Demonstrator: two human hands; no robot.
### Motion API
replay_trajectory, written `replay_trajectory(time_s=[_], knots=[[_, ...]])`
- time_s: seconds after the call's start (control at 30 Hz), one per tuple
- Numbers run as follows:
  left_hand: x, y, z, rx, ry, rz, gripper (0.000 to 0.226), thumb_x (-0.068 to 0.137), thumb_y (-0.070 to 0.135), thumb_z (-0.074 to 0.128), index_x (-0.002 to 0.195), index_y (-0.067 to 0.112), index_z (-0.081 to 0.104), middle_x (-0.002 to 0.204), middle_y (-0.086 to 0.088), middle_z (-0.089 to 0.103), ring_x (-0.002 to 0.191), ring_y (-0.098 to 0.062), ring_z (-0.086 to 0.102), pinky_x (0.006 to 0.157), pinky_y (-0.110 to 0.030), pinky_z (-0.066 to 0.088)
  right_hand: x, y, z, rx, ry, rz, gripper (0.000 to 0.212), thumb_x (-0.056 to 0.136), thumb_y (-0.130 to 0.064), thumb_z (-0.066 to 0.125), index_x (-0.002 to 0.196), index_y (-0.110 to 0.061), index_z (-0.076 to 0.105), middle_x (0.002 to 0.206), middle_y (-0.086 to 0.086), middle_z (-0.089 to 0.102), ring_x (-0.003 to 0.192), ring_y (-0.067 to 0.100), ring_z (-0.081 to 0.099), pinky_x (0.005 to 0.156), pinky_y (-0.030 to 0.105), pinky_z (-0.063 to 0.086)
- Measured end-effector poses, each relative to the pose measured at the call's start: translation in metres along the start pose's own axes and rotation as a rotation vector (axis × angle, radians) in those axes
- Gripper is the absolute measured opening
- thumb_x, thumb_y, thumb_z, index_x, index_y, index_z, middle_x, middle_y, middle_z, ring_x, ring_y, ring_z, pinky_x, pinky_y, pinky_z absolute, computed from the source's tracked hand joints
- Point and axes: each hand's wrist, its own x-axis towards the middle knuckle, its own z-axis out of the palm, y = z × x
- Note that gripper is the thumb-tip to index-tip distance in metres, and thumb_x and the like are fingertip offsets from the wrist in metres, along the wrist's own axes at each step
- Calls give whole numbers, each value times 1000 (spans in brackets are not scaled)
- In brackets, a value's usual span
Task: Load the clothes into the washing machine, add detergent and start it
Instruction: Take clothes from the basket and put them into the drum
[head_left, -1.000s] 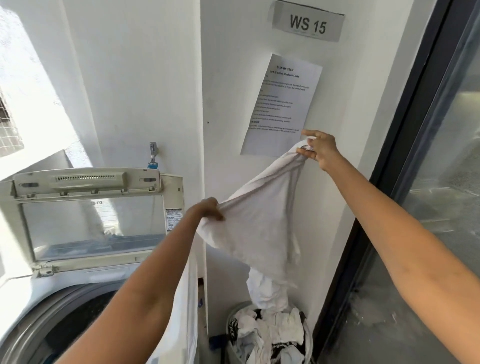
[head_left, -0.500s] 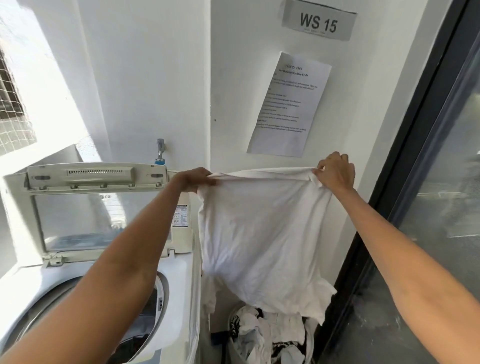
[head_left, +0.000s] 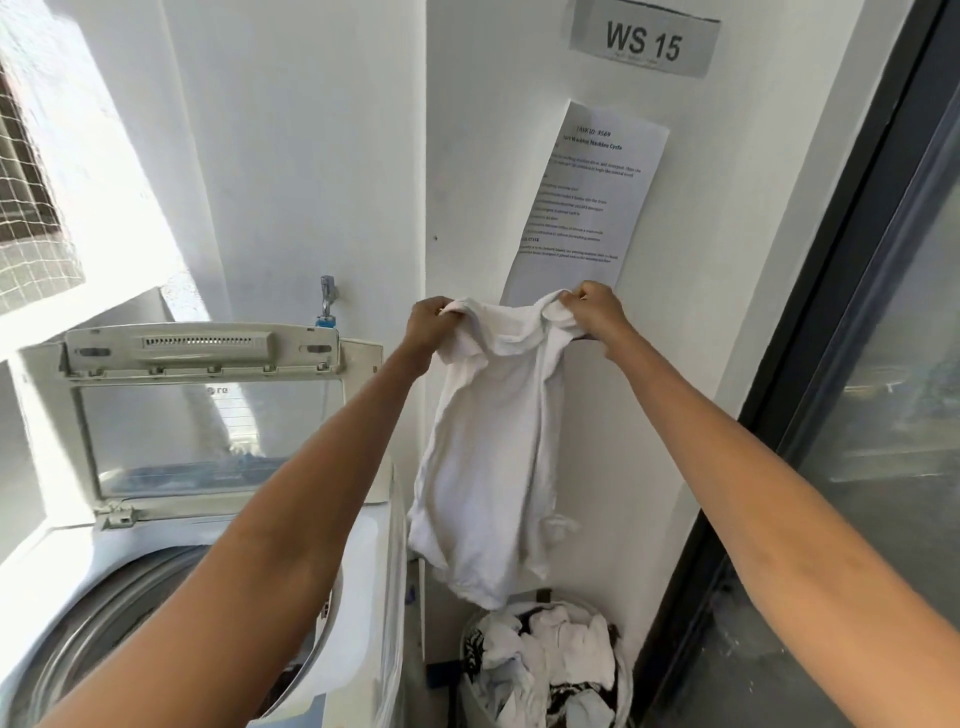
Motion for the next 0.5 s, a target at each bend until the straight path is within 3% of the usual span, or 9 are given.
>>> replay_trajectory(time_s=[0.07,0.17,0.23,0.3,0.37,0.43,0.5], knots=[[-2,5,6,-30,-189,-20,13,86,15,58,98,9,58,80,1,56,71,-11,50,53,-18,39,-1,-19,13,137,-171,1,25,90,-23,58,67,-19,49,83,5,55,84,20,54,73,37,52],[-3,12,9,-97,-430,-93,36,79,20,64,113,12,55,92,-2,60,81,-14,57,63,-21,46,-4,-40,26,179,-242,-91,18,91,-22,57,73,-21,54,84,3,57,84,18,54,71,31,48],[-3,18,4,-59,-450,-42,25,75,17,63,99,9,62,87,-7,58,78,-15,53,66,-24,40,-10,-45,23,268,-406,-123,10,96,-24,53,91,-18,60,92,2,60,86,15,58,73,26,51],[-3,22,-1,-38,-367,3,4,76,15,63,78,11,62,75,-4,53,71,-13,47,63,-24,34,-15,-36,15,431,-501,-126,30,97,-32,50,119,-12,55,108,3,62,94,15,62,79,26,55],[-1,23,-3,-173,-252,12,11,84,10,63,75,15,61,74,-2,54,70,-11,48,62,-25,36,-18,-15,10,440,-422,-120,55,92,-35,57,139,-15,38,128,6,54,110,19,59,87,31,52],[-2,30,-1,-435,-172,-24,6,88,13,61,83,15,62,80,-4,59,72,-13,55,64,-26,44,-22,20,19,141,-434,-67,86,83,-36,69,149,-19,16,148,8,33,130,23,44,100,36,44],[-5,45,5,-643,-156,-46,6,94,16,56,92,12,60,86,-7,62,74,-14,62,66,-27,51,-40,53,42,-71,-570,16,111,73,-45,77,152,-22,3,155,3,20,138,24,33,107,39,39]])
